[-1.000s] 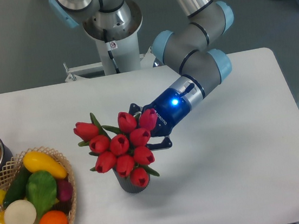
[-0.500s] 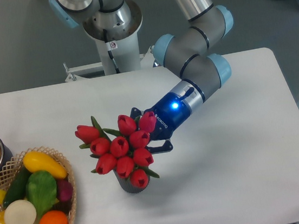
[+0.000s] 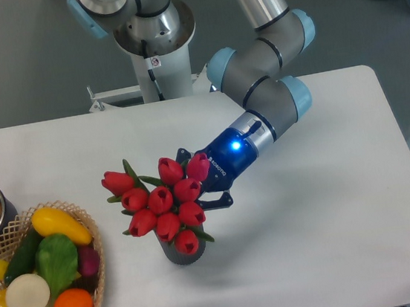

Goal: Insert the flowers into the vase
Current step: 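Lower the tulip stems down into the vase opening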

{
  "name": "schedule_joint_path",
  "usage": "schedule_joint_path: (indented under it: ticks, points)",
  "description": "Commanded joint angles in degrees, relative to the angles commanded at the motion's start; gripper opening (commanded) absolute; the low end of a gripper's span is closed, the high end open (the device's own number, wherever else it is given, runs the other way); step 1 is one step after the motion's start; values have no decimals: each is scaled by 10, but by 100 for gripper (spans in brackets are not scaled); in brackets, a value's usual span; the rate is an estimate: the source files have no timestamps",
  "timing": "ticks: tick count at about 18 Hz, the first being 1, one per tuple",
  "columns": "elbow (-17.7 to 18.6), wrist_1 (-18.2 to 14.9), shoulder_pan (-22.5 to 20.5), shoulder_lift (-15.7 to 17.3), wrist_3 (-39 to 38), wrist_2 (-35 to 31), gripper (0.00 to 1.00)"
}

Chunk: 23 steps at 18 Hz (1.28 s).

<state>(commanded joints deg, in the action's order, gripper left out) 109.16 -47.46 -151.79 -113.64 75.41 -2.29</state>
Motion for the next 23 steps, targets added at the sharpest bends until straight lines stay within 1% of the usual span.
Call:
schedule_joint_path:
  ticks: [2,5,12,19,23]
  points:
    - [1,0,1,-1,0,0,12]
    - [3,0,0,-1,3,-22,12]
    - [5,0,-1,-5,5,-24,12]
    - [11,1,0,-18,47,-22,12]
    - [11,0,-2,-17,50,-21,13]
